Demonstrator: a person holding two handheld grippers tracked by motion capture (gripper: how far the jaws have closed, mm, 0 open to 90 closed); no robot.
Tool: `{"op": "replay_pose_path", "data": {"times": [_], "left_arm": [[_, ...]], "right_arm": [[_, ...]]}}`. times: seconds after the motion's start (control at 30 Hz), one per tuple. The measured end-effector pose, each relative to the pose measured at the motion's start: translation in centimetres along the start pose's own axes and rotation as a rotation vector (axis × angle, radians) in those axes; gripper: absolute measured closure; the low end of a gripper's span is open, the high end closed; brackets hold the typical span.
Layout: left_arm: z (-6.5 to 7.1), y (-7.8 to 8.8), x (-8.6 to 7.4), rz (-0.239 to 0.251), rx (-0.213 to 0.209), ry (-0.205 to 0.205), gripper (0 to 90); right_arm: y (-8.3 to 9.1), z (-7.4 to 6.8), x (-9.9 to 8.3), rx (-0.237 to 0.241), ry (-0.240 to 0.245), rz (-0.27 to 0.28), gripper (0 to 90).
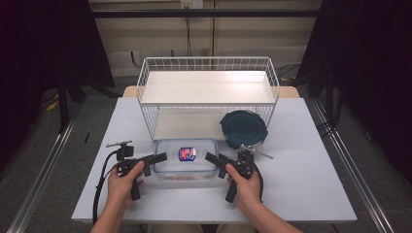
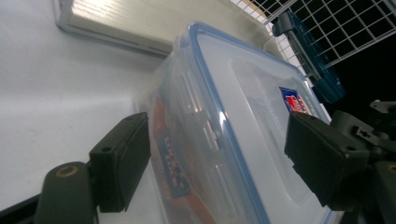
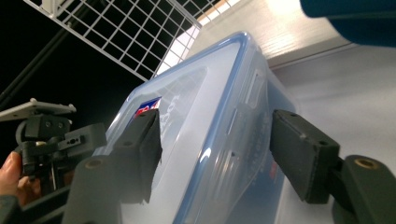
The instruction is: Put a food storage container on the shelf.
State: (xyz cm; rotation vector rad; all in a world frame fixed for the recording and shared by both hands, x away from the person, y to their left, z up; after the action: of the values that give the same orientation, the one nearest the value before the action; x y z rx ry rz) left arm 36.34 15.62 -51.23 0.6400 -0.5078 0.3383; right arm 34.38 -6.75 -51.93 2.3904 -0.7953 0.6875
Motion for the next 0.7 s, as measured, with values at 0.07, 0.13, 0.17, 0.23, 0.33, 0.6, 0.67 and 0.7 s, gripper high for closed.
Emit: {"op": "replay_pose_path", "data": {"times": [0.07, 0.13, 0.17, 0.23, 0.33, 0.6, 0.67, 0.7], "left_arm": [[0.05, 0.04, -0.03, -0.005, -0.002, -0.001, 23.2], [0.10, 0.07, -0.14, -0.012, 0.004, 0.004, 23.2], [0.17, -0.04, -0.14, -0.003, 0.002, 0.003, 23.0], [0.22, -0.13, -0.17, -0.001, 0.003, 0.005, 23.4], [0.37, -0.28, -0.22, -0.001, -0.011, 0.016, 25.0], [0.49, -0.14, -0.33, 0.015, 0.001, 0.029, 26.4], [0.56, -0.09, -0.35, 0.030, 0.010, 0.036, 27.9], [0.50, 0.03, -0.39, 0.031, 0.013, 0.043, 27.9]], "right_arm": [[0.03, 0.11, 0.05, -0.003, -0.001, 0.007, 37.2], [0.13, 0.31, 0.13, 0.002, -0.027, 0.007, 39.4], [0.13, 0.29, 0.13, 0.005, -0.033, 0.010, 39.2], [0.11, 0.35, 0.03, 0.004, -0.046, 0.020, 39.1], [0.14, 0.64, 0.06, 0.003, -0.087, 0.038, 41.4], [0.37, 0.88, 0.24, 0.007, -0.176, 0.082, 50.0], [0.41, 0.94, 0.22, 0.007, -0.195, 0.090, 50.7], [0.42, 0.94, 0.21, 0.006, -0.202, 0.093, 51.0]]}}
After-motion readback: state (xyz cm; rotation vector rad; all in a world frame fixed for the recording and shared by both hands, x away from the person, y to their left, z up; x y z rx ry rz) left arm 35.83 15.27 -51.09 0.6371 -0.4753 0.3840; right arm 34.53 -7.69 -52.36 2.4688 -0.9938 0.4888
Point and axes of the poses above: each handheld gripper's, and its own axes: y roughly backward along the jaws, x roughly out of its top, z roughly to its right, the point moved 9 cm from there along -y, roughly forward along the jaws, and after that the axes turned 2 degrees about -z, right-handed, at the moved point
